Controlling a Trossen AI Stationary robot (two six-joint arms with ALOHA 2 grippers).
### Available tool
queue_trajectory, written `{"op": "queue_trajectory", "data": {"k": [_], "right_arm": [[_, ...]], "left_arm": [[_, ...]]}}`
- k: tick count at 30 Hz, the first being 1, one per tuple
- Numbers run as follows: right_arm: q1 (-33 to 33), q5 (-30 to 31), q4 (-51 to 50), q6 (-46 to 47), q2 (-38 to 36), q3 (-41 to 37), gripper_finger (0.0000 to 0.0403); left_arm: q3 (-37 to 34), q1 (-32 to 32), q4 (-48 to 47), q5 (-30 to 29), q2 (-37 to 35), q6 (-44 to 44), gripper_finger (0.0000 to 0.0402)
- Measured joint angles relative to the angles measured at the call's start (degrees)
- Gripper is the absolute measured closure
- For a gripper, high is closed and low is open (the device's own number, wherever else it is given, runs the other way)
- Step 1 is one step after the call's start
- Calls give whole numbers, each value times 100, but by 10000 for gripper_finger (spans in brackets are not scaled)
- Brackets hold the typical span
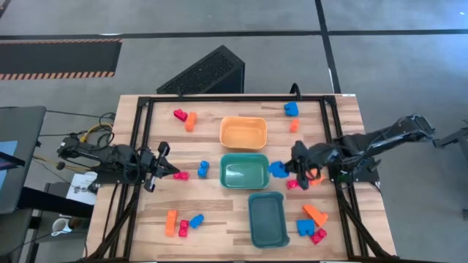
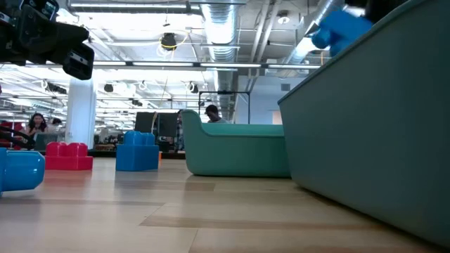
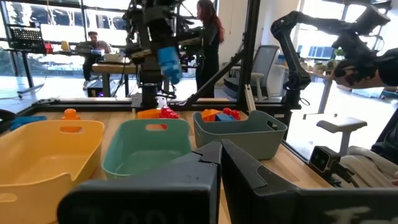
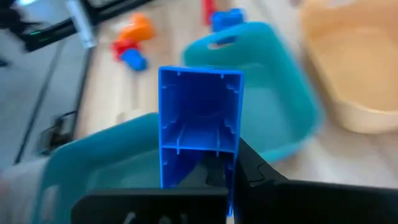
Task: Sort & place blocks by color
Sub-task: Put the blue game piece into the blue bin
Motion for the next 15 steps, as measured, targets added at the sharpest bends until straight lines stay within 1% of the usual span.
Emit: {"op": "queue_trajectory", "data": {"k": [9,11,15], "right_arm": [[1559,33,871,-50,637,0,399],[1790,146,1035,62,826,0,399],[2055,293,1283,308,1189,0,390]], "left_arm": [[0,0,0,0,0,0,401],[2,0,0,0,0,0,401],[1,0,0,0,0,0,401]]}}
